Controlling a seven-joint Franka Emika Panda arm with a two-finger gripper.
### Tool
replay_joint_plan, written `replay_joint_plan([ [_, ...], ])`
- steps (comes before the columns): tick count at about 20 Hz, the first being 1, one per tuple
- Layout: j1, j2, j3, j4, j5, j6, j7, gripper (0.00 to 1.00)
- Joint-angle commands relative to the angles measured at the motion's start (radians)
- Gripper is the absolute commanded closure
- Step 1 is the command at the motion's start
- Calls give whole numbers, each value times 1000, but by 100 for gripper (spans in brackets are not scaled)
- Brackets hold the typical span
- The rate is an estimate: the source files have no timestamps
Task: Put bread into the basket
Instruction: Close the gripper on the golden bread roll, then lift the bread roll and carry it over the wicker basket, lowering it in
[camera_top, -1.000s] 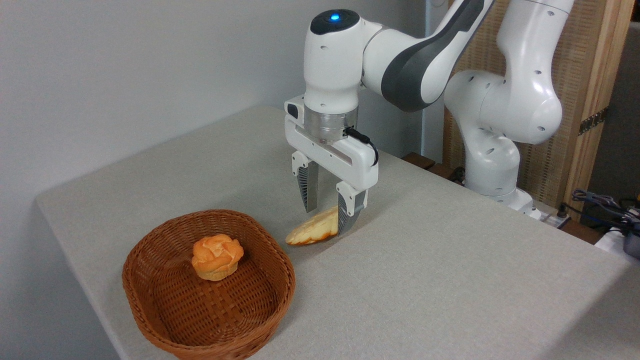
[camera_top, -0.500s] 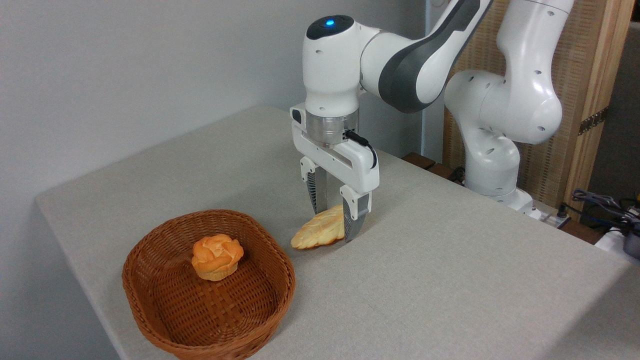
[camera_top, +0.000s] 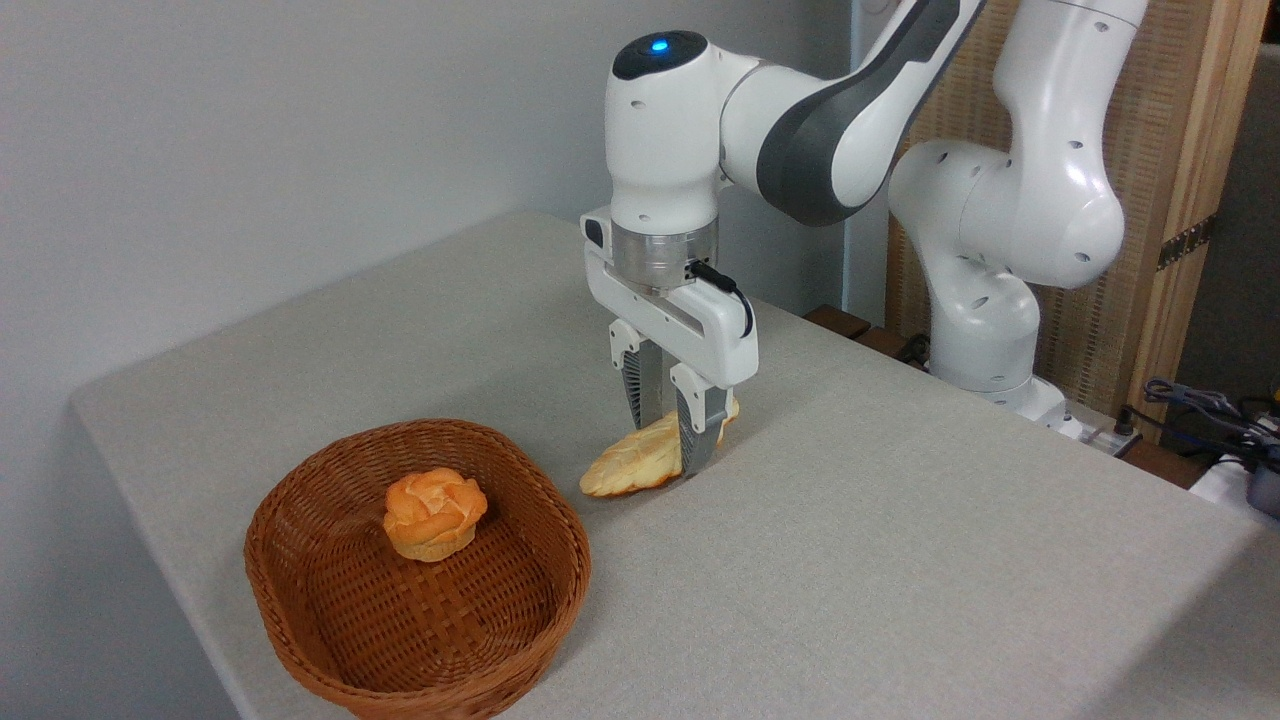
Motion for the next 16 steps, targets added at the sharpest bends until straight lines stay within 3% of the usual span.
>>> replay_joint_plan([
  [1,0,-16,-1,-6,8,-30,17,51],
  [6,5,-19,2,32,8,-82,14,52],
  [10,13,-9,10,138,12,-241,11,53],
  [13,13,31,22,259,90,-326,3,53],
  [16,10,80,73,386,103,-360,0,51],
])
